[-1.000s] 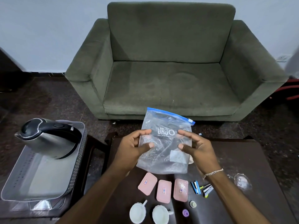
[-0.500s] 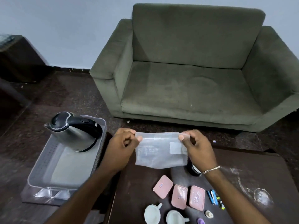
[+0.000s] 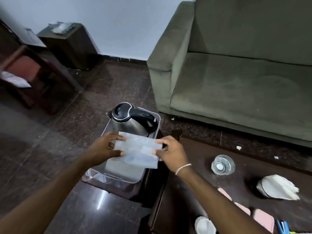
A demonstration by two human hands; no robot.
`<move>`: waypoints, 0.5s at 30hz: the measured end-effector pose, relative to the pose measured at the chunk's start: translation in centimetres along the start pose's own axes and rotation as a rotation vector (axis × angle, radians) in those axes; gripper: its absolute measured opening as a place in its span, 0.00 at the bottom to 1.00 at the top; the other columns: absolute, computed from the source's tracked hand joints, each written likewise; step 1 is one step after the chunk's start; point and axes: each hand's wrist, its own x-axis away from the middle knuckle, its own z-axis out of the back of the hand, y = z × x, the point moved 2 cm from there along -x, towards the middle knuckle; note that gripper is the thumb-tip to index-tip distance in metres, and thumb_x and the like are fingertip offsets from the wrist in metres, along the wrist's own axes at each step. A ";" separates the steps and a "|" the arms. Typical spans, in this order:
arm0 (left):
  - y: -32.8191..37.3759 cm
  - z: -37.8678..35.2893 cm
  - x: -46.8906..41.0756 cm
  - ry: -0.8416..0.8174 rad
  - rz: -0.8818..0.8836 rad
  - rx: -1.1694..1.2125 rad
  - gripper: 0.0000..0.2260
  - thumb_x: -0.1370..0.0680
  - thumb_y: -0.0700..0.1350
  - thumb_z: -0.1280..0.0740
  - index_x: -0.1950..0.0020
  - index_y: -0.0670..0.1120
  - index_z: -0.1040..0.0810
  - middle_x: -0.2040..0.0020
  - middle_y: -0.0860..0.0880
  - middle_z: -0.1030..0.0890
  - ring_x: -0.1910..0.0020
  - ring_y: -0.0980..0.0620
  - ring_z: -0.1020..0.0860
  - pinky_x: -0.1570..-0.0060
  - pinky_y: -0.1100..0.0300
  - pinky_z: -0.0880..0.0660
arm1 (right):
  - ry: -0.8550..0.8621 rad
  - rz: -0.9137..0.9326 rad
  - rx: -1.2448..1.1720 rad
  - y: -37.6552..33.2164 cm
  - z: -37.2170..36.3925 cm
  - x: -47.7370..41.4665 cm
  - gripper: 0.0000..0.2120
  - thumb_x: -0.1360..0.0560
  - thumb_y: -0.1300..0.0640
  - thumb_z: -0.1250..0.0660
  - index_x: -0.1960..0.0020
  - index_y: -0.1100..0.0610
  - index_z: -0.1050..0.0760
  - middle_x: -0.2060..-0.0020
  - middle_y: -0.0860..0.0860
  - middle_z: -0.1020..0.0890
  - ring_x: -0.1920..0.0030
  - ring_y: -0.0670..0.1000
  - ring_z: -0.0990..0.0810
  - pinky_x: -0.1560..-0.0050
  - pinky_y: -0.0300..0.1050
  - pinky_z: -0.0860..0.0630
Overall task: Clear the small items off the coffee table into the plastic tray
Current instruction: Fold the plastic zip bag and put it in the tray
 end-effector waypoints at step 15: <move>-11.4 -4.5 -3.2 -0.109 0.186 -0.593 0.23 0.29 0.49 0.22 0.38 0.47 0.24 0.38 0.43 0.29 0.45 0.39 0.21 0.42 0.51 0.23 | -0.195 0.151 0.955 1.6 -15.6 -1.8 0.12 0.24 0.66 0.37 0.42 0.60 0.22 0.34 0.59 0.36 0.41 0.63 0.28 0.48 0.57 0.22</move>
